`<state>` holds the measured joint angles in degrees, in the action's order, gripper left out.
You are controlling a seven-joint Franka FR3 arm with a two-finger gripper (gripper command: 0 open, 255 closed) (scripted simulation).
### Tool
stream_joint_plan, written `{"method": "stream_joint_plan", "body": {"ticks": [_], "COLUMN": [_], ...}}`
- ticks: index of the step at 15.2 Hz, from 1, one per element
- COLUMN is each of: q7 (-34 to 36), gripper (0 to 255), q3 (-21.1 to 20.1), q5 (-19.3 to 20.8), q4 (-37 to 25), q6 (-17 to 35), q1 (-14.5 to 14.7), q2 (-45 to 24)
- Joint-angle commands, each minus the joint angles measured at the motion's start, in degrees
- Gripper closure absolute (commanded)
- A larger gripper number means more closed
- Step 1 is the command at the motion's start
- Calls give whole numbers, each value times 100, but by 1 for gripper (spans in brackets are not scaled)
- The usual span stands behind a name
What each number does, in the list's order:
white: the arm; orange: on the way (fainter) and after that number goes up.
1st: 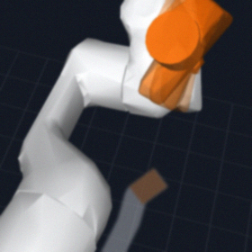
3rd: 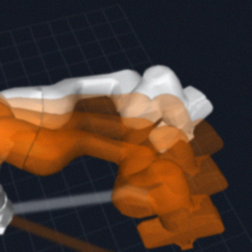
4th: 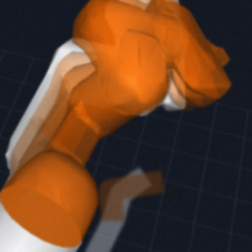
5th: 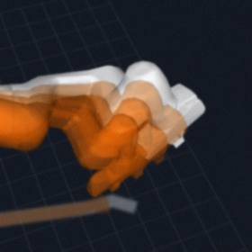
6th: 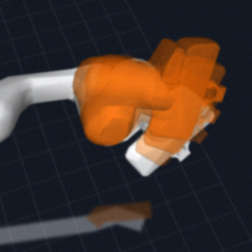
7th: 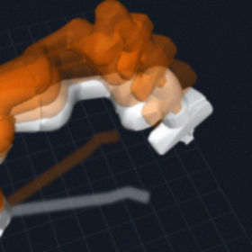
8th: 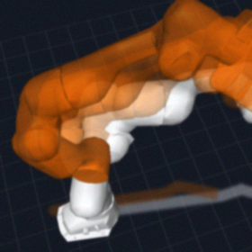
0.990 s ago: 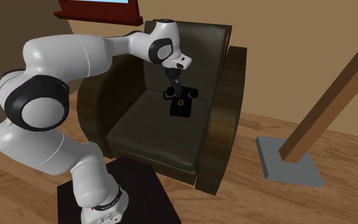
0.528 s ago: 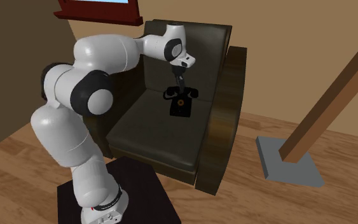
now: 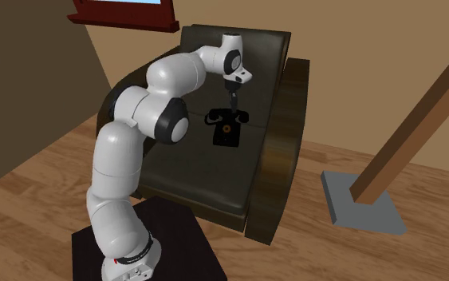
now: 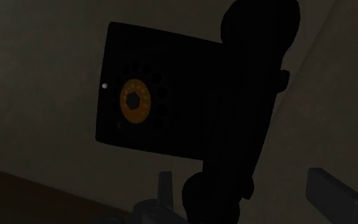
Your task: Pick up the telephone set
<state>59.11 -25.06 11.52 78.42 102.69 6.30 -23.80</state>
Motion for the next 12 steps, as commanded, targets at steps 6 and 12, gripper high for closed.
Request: {"method": "stream_joint_plan", "body": {"ticks": [6,12], "q7": [135,145], "gripper": [0,255], "q3": [47,52], "q5": [88,95], "q4": [201,313], "q6": [384,500], "q1": [39,28], "q2": [-222,-227]}}
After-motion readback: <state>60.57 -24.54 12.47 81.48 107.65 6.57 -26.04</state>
